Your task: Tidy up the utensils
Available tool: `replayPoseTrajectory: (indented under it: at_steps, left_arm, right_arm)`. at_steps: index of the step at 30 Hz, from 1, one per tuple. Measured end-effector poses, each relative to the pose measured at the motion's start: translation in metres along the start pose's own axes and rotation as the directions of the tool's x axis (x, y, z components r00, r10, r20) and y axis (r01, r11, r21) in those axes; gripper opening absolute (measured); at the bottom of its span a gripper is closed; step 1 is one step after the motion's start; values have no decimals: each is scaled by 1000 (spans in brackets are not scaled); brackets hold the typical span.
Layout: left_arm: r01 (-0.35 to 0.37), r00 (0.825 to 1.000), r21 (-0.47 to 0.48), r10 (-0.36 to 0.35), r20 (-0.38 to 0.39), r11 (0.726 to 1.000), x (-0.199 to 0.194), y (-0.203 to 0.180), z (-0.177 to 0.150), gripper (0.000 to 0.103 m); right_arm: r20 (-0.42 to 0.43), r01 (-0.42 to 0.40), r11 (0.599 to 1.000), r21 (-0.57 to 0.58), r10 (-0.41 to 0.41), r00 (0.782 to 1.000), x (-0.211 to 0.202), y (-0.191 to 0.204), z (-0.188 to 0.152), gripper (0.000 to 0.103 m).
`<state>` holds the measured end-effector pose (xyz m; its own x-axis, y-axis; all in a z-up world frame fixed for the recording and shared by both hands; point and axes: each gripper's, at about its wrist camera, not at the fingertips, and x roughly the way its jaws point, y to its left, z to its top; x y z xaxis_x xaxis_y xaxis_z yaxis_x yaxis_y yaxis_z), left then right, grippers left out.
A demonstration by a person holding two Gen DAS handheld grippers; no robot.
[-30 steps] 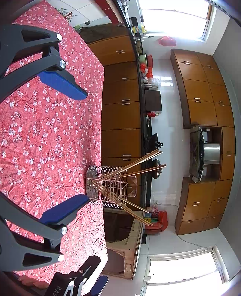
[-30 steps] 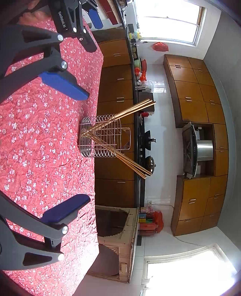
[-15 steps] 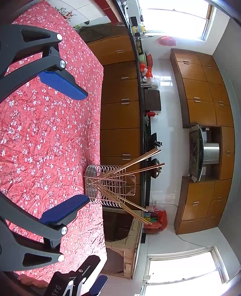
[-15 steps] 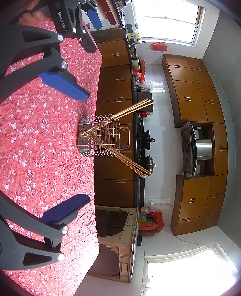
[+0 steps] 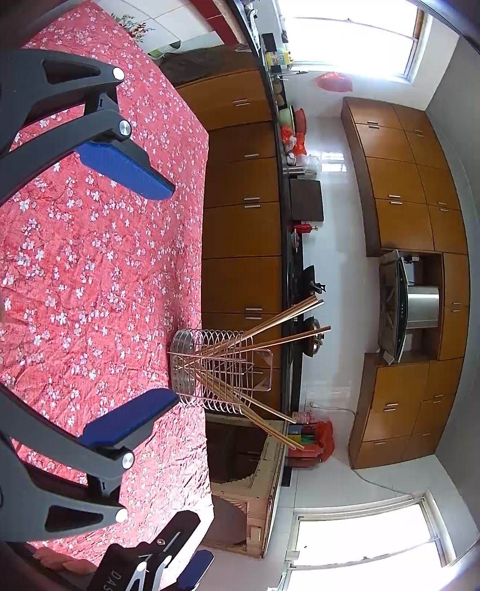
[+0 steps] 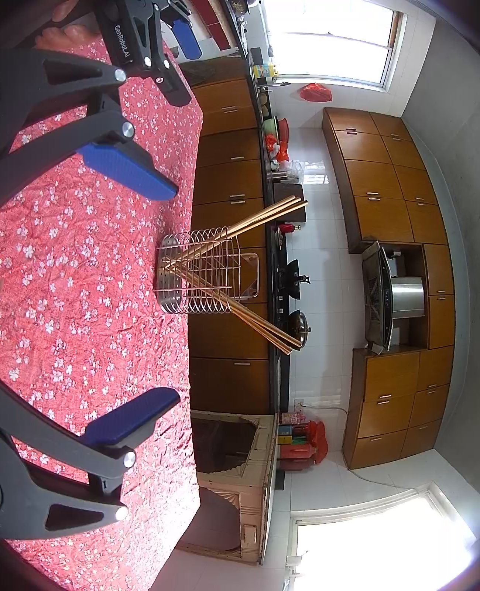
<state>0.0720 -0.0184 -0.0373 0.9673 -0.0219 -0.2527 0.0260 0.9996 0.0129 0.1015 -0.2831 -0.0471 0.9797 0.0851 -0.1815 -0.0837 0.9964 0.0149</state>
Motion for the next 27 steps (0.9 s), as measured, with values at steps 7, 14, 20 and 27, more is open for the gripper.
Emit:
replayPoseTrajectory:
  at_steps: [7,14,20,27]
  left_arm:
    - [3,1000,0,-3,0,1000,1,0,0,101]
    - [3,1000,0,-3,0,1000,0,1,0,101]
    - [2,1000,1,-2,-1,1000,1,1,0,101]
    - [3,1000,1,-3,-5,1000,0,0,1,101]
  right_arm:
    - [1,1,1000,1,-1,1000,0,0,0,99]
    - [1,2,1000,2,-2,1000,0,0,0,99]
    - [0,3,1000,3,-3,1000,0,0,0,99]
    - [0,3,1000,3,-3,1000,0,0,0,99]
